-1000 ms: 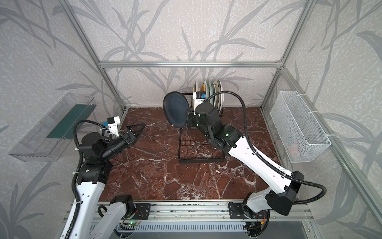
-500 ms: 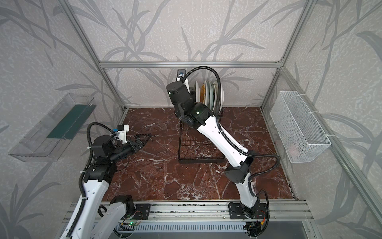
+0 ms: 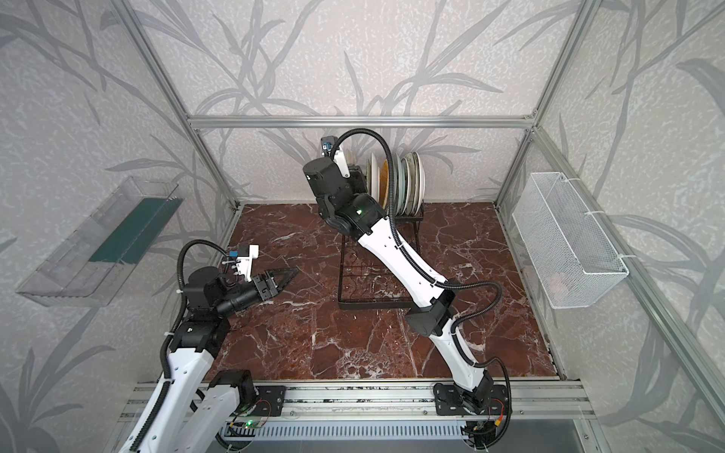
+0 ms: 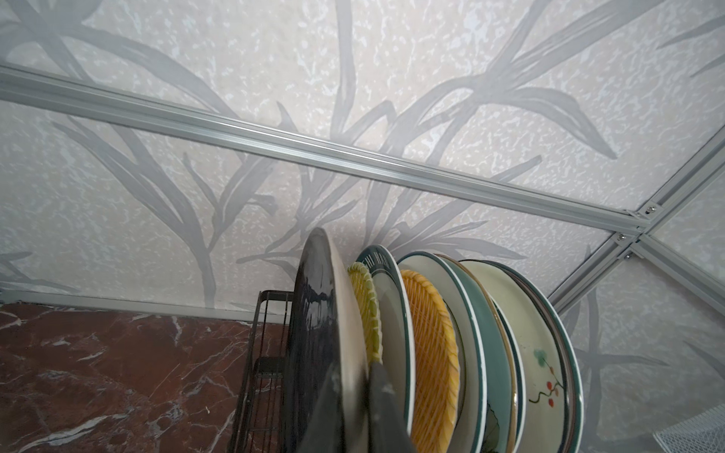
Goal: Load plates into a dish rack
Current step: Place the plate on the dish rack.
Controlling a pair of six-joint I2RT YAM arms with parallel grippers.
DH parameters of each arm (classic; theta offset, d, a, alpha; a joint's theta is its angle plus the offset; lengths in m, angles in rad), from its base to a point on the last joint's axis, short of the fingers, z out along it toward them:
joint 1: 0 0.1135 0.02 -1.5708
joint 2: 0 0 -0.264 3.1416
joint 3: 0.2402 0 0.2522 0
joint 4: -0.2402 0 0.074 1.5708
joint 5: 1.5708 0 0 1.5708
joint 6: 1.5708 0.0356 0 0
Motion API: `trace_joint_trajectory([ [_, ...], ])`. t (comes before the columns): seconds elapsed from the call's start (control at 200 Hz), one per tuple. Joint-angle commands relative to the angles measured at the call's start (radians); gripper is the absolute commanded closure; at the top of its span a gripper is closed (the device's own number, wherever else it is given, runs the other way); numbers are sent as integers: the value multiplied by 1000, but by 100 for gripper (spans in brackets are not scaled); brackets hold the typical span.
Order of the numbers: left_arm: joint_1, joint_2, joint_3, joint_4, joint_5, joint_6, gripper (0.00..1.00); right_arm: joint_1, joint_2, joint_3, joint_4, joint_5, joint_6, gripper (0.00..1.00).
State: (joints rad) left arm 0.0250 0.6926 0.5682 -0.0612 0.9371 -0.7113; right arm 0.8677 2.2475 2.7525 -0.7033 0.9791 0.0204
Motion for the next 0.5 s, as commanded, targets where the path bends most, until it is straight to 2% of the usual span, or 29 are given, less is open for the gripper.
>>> trace_joint_trajectory([
  [0.0,-10,-7,1,87,42,-9,1,-18,-27,35,135,52,-41,100],
  [0.495,-17,-2,-4,110,48,-24,1,-38,38,42,190,87,-88,100],
])
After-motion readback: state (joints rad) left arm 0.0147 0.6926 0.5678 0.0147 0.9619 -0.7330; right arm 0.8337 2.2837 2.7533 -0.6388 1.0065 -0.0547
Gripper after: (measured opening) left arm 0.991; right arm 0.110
